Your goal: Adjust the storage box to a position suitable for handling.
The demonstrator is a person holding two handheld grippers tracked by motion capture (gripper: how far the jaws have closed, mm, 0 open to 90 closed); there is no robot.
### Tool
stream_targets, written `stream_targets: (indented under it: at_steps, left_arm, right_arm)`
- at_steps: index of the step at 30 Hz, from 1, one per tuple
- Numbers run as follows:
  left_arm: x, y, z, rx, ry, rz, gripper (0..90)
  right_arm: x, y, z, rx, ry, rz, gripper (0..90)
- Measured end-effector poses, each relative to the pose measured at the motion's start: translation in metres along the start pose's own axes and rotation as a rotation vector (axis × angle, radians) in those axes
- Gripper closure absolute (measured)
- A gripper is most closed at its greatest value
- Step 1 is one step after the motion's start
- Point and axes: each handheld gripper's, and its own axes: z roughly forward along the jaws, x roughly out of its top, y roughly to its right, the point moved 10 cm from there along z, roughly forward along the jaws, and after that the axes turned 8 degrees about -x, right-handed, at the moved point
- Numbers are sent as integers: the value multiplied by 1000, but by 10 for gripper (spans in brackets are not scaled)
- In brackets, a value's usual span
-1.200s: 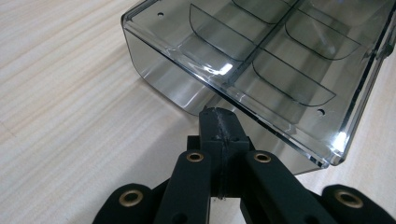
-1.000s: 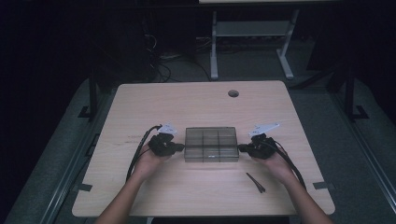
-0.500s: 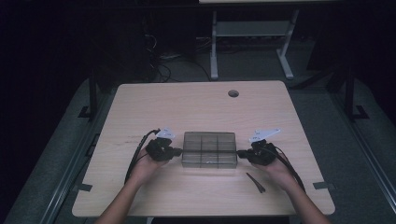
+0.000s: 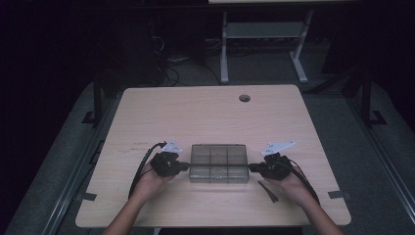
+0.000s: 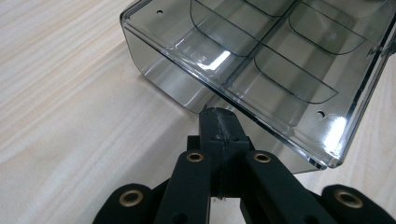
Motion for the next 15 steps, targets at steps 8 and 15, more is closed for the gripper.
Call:
stream_targets:
  at_steps: [8, 15]
  left_arm:
    - [-6, 12, -3, 3, -22, 7, 900]
    - [-11, 20, -5, -1, -33, 16, 900]
  right_arm:
    - [-8, -10, -7, 11, -3, 13, 900]
    - [-11, -14, -10, 19, -6, 11, 900]
